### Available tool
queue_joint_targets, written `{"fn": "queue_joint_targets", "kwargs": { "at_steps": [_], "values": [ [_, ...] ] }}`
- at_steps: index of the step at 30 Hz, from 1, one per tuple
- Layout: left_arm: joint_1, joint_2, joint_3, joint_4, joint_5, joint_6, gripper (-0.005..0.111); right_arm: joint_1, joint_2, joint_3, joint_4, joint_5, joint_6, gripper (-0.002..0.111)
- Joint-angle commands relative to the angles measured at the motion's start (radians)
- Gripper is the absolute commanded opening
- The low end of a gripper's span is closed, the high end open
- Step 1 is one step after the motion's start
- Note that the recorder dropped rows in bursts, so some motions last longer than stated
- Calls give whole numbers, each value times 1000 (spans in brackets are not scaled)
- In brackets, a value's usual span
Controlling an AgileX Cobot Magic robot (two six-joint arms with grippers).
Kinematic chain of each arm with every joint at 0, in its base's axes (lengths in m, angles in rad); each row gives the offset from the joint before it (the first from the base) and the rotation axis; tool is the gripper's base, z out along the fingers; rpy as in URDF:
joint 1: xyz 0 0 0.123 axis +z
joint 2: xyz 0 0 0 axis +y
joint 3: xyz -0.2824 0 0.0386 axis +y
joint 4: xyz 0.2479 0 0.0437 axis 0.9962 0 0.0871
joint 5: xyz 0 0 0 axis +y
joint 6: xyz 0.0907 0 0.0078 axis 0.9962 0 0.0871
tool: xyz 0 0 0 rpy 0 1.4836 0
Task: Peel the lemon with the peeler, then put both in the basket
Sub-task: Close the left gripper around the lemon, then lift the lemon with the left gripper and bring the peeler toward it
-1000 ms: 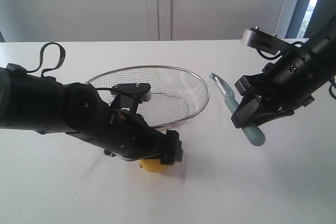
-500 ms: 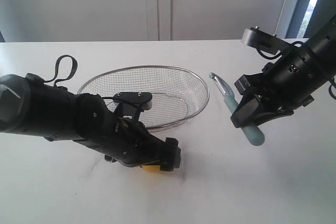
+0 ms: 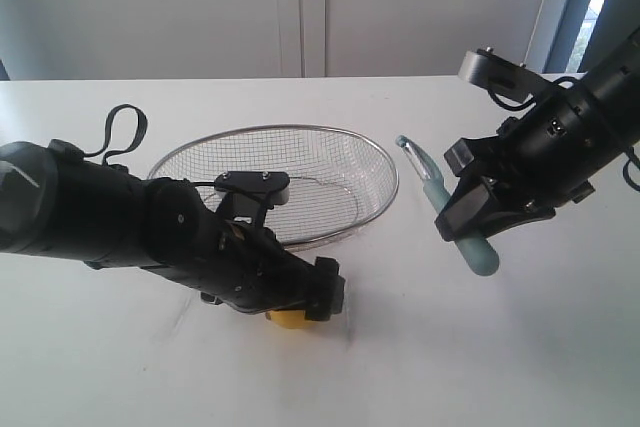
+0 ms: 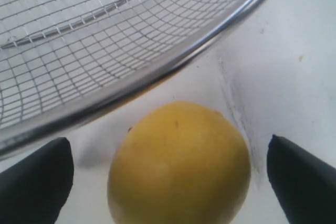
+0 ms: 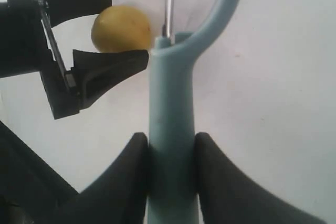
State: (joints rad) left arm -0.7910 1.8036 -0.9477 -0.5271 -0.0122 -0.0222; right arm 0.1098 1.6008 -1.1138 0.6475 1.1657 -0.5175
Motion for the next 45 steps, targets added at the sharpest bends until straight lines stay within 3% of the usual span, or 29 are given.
{"fn": "queue_joint_targets", "kwargs": {
  "at_steps": [1,8,12,20,25,30,35,40,45],
  "values": [
    [-7,2,-4,-3,-2,0,78,0,-10,3,14,6,0,0],
    [-7,-1,-6,-3,20,0,26,0,-10,3,14,6,0,0],
    [-7,-36,-6,20,124,6,0,0,-10,3,14,6,0,0],
    [-7,-210,-6,71,319,195,0,0,-10,3,14,6,0,0],
    [-7,-373,-6,218,407,268,0,0,-10,3,14,6,0,0],
    [-7,-524,-6,456,470,268,0,0,-10,3,14,2,0,0],
    [-7,-629,-6,542,497,299,0,0,21,5,85,-2,-4,0],
    [-7,-663,7,542,481,440,0,0,82,5,252,51,-166,0],
    [-7,-663,97,542,438,616,0,2,117,5,297,55,-195,0]
  ]
}}
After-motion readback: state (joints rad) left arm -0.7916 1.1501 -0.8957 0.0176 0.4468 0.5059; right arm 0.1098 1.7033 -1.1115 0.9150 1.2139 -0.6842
